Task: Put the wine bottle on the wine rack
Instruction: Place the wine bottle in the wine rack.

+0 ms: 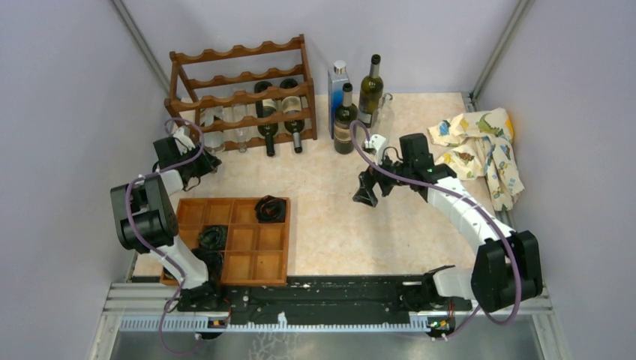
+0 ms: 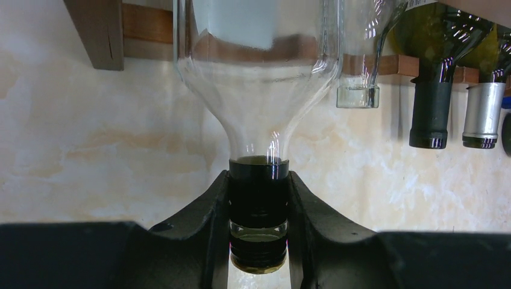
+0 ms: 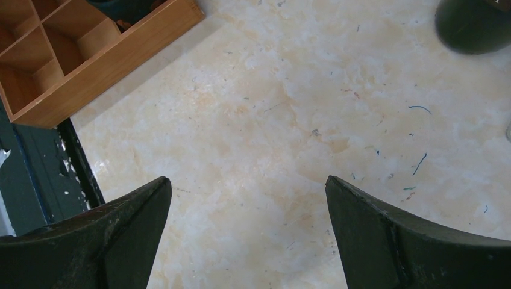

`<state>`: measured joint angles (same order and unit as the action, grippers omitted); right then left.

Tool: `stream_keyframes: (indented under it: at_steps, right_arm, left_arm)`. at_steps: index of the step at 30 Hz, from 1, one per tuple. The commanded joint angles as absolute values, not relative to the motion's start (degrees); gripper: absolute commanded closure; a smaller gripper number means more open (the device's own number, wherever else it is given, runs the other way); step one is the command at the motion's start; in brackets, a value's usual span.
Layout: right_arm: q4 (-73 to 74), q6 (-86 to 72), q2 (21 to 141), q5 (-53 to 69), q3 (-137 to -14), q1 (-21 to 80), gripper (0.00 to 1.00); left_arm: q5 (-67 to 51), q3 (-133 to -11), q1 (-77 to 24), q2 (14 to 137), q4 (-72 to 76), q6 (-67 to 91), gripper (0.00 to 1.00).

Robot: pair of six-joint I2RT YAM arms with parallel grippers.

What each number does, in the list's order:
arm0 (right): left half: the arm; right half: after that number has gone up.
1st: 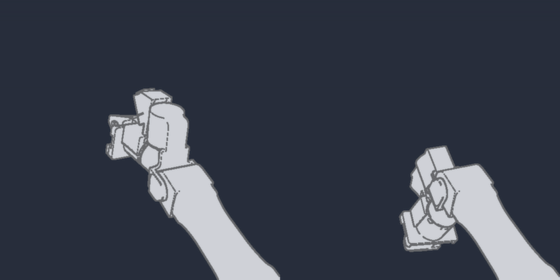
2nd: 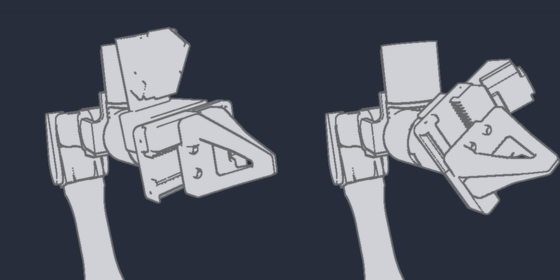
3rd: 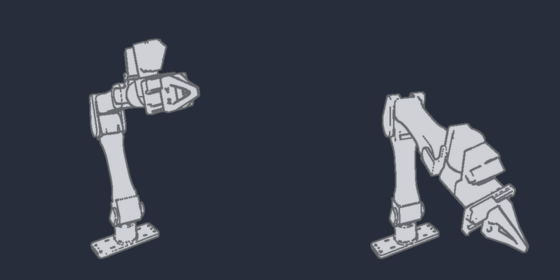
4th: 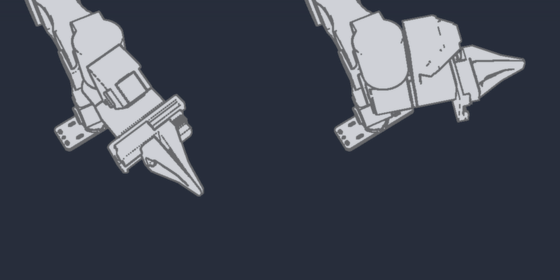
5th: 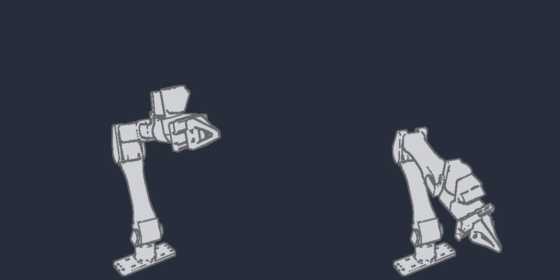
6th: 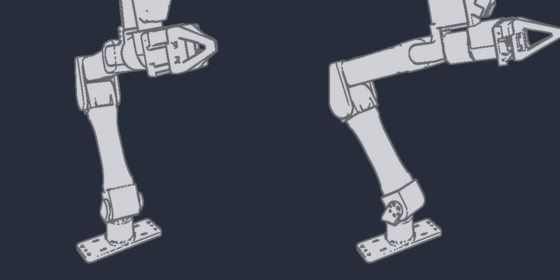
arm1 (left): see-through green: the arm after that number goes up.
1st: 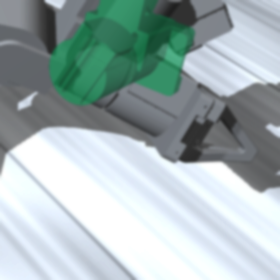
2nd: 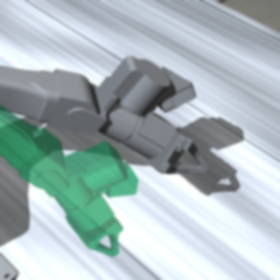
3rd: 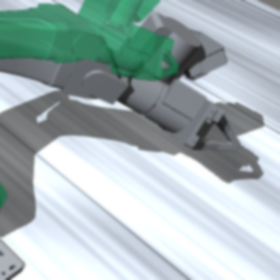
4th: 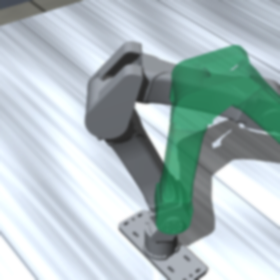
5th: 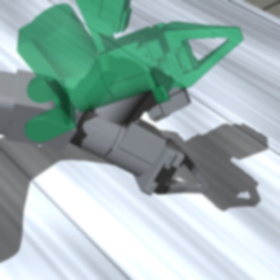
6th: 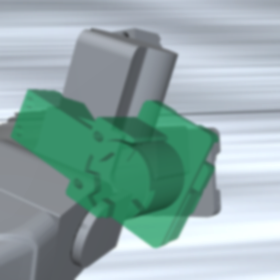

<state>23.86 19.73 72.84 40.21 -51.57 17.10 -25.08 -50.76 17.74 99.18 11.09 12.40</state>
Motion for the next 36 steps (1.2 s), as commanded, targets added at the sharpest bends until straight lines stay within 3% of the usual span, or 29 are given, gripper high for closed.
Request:
stream_keyframes:
  at_steps: [1, 36]
  right_arm:
    - [23.3, 20.8, 73.4, 41.0, -54.8, 16.8, 0.04]
    - [24.0, 21.3, 76.4, 41.0, -57.3, 16.7, 0.04]
  left_arm:
    - [-23.8, -53.0, 17.9, 101.3, 17.4, 11.9, 0.99]
    - [-21.1, -55.2, 17.8, 105.9, 25.7, 20.2, 0.98]
